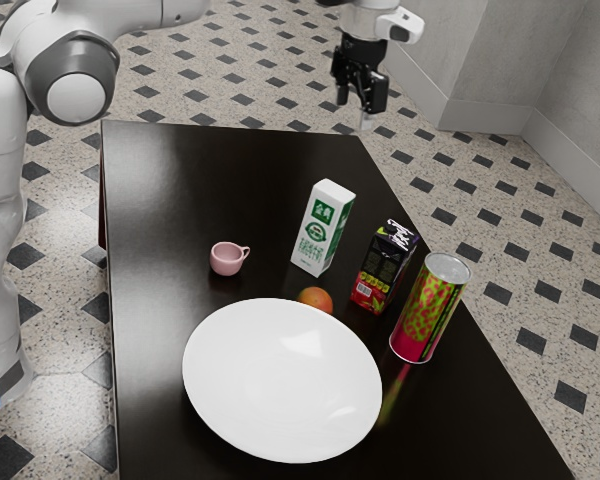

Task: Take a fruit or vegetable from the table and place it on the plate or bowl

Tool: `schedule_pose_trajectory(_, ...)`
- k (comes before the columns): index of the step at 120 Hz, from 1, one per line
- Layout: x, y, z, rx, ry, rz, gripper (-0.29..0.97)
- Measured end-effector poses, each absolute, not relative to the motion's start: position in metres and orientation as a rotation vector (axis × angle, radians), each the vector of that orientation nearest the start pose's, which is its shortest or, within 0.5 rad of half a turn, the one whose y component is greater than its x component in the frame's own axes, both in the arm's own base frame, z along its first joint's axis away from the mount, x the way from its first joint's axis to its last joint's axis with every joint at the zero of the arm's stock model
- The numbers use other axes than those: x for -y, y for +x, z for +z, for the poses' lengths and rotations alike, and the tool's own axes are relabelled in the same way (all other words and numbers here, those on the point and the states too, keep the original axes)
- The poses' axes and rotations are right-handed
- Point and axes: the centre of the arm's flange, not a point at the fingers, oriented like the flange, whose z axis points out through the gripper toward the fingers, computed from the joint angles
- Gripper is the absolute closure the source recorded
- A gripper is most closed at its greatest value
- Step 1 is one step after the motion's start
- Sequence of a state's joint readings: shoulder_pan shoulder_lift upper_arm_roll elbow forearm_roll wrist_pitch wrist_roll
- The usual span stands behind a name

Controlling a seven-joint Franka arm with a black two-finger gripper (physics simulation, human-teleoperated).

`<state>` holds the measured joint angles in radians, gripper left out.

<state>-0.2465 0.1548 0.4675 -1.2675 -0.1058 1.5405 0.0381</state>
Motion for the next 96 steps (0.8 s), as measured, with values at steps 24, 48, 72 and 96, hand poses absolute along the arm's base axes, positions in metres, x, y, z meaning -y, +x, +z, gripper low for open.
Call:
schedule_pose_trajectory(24, -0.031, 0.593, 0.684, 0.107, -3.177, -0.224, 0.0)
schedule_pose_trajectory(48, -0.031, 0.594, 0.682, 0.122, -3.18, -0.216, 0.0)
schedule_pose_trajectory(72, -0.04, 0.594, 0.669, 0.236, -3.175, -0.164, 0.0)
schedule_pose_trajectory(96, -0.057, 0.546, 0.644, 0.324, -3.215, -0.032, 0.0)
